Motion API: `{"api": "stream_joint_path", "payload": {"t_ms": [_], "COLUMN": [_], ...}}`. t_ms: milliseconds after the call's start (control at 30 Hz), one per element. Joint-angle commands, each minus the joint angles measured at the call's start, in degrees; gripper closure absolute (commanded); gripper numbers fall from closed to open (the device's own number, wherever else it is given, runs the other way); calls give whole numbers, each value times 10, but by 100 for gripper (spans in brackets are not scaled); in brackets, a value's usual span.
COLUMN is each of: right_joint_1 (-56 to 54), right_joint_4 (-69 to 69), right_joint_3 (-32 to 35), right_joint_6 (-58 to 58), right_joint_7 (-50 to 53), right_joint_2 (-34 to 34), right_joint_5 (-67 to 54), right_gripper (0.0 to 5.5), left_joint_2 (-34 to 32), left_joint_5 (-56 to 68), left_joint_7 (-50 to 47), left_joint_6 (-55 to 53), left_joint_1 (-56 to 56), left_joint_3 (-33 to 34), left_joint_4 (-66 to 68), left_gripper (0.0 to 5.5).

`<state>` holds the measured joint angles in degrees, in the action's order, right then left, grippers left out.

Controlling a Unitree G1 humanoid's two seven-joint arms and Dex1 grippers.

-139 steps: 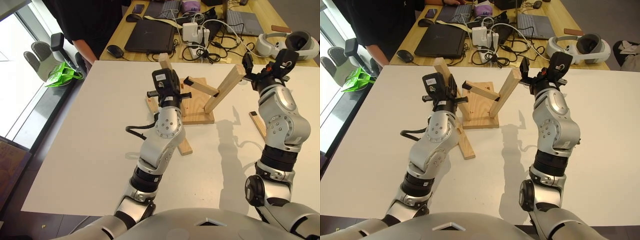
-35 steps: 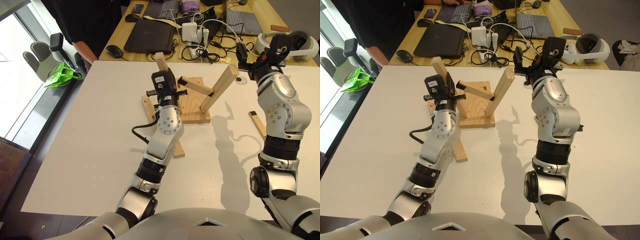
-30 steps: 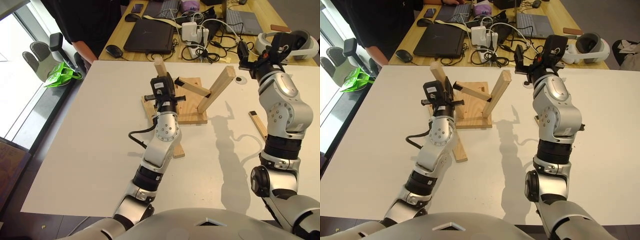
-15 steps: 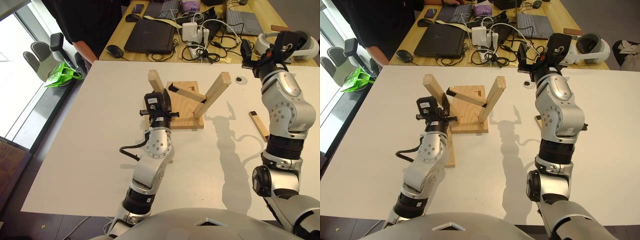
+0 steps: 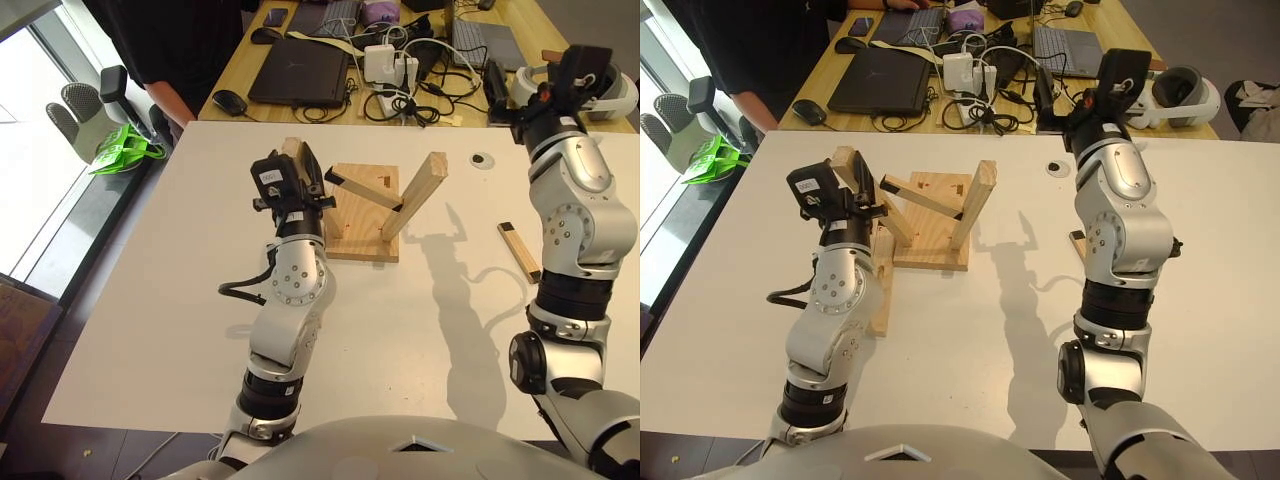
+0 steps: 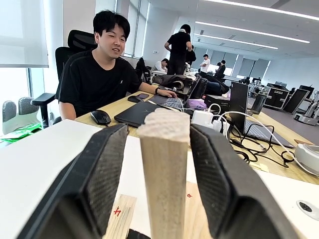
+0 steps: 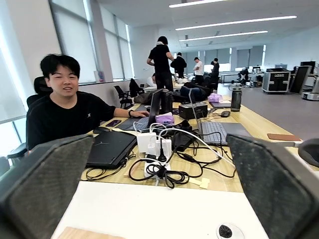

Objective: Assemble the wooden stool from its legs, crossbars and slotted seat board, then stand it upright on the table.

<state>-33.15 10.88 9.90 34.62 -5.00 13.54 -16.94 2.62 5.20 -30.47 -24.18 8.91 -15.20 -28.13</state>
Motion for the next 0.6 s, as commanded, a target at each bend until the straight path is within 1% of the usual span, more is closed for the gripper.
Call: {"api": "stream_joint_path", "payload": {"t_ms": [33,133,167,200,267,300,333,400,467,533,600], "right_joint_1": [19,9,-8,-21,0,29,68,152,223,246,260], "right_joint_4": [27,18,13,4,11,23,45,109,172,203,229], "right_joint_3": [53,131,160,191,216,212,195,154,118,91,60], "right_joint_6": [32,100,140,194,279,305,318,337,347,327,296], "right_joint_7": [-76,-177,-196,-200,-219,-225,-221,-229,-248,-257,-297], "right_joint_2": [15,74,91,105,142,164,183,213,234,252,278], "right_joint_5": [-104,-248,-320,-426,-602,-681,-758,-864,-915,-950,-960], "right_gripper": [56,56,56,56,56,56,56,56,56,56,56], "left_joint_2": [64,70,70,69,67,64,60,54,50,51,55], "left_joint_5": [3,13,13,11,10,10,13,16,19,20,21], "left_joint_7": [-3,-10,-13,-16,-22,-24,-23,-21,-17,-14,-10], "left_joint_6": [-12,-18,-19,-21,-25,-27,-30,-33,-35,-38,-44], "left_joint_1": [31,26,21,16,9,9,9,13,20,26,24], "left_joint_3": [22,41,44,47,57,64,73,86,94,98,98], "left_joint_4": [-8,-16,-20,-23,-29,-32,-35,-36,-32,-30,-30], "left_gripper": [326,326,326,326,326,326,326,326,326,326,326]}}
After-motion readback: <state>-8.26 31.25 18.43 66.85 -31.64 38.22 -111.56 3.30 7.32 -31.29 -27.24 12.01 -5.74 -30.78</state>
